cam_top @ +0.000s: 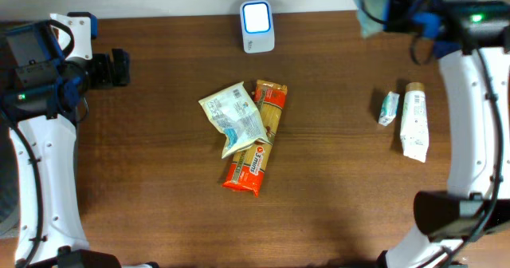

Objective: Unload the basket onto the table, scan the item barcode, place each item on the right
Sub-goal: 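Carry the wipes pack right and drop it near the tube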

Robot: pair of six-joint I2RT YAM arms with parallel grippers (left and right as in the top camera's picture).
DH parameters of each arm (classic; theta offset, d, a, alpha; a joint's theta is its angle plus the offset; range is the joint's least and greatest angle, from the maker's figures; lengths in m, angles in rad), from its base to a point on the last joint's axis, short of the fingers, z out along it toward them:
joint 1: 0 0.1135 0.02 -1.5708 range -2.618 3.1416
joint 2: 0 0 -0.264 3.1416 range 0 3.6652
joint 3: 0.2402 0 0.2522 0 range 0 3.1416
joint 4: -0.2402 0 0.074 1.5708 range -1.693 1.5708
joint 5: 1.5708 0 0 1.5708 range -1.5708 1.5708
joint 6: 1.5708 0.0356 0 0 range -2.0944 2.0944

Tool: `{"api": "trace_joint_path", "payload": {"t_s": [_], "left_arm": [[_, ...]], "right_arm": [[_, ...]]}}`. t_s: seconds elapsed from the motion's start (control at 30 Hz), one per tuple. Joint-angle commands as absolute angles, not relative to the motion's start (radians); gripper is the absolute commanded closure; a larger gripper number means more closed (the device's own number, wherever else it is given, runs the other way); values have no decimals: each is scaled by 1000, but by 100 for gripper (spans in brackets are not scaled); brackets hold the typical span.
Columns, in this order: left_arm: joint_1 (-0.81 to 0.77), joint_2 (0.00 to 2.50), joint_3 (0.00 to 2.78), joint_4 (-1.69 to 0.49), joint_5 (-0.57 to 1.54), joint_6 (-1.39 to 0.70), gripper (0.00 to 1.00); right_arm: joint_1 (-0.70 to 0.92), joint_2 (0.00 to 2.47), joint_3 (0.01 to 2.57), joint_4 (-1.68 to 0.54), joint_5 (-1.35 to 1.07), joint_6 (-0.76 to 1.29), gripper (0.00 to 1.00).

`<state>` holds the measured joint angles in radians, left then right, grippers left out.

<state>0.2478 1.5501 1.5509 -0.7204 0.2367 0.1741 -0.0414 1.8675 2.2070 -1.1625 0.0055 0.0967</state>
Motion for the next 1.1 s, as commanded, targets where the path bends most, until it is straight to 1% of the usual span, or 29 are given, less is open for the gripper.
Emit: {"api": "trace_joint_path", "payload": {"t_s": [0.0, 0.1, 0.2, 0.33, 0.37, 0.43, 0.5, 0.63, 0.73, 0.8, 0.83, 0.9, 0.93, 0.97, 1.0, 1.03, 1.07], "left_arm": [[252, 1538, 1554, -719, 248, 165, 1], [252, 1538, 1555, -719, 247, 165, 1], [252, 1538, 1555, -719, 247, 165, 1], [252, 1538, 1554, -719, 248, 165, 1], [251, 1538, 1555, -719, 248, 165, 1], [252, 1538, 1555, -719, 247, 165, 1], [252, 1538, 1554, -719, 247, 165, 1], [252, 1538, 1554, -719, 247, 165, 1], [252, 1538, 1555, -719, 247, 165, 1], [252, 1538, 1555, -719, 248, 165, 1], [252, 1538, 1555, -719, 247, 165, 1], [252, 1538, 1555, -719, 248, 165, 1], [251, 1538, 1554, -719, 247, 165, 1], [252, 1538, 1555, -719, 247, 165, 1], [251, 1538, 1555, -719, 247, 165, 1], [252, 1538, 1554, -719, 248, 165, 1], [252, 1538, 1555, -719, 248, 165, 1]], "right_arm": [[-181, 1962, 2186, -1251, -159, 144, 96], [-253, 2067, 2148, -1303, -199, 143, 96], [-277, 2170, 2142, -1357, -199, 136, 96], [-289, 2222, 2142, -1364, -149, 136, 96], [-289, 2222, 2142, -1364, -131, 136, 90], [-289, 2222, 2142, -1367, -115, 116, 76], [-289, 2222, 2142, -1367, -115, 109, 72], [-289, 2217, 2173, -1386, -116, 105, 73], [-279, 2217, 2334, -1499, -137, 104, 73], [-246, 2217, 2446, -1572, -211, 76, 73], [-213, 2217, 2481, -1595, -294, 56, 72], [-149, 2217, 2471, -1600, -376, 56, 72], [-98, 2217, 2444, -1597, -413, 56, 67], [-50, 2218, 2422, -1595, -438, 56, 61], [-10, 2219, 2400, -1588, -442, 56, 57], [39, 2219, 2368, -1577, -441, 56, 47], [86, 2219, 2337, -1562, -442, 57, 40]]}}
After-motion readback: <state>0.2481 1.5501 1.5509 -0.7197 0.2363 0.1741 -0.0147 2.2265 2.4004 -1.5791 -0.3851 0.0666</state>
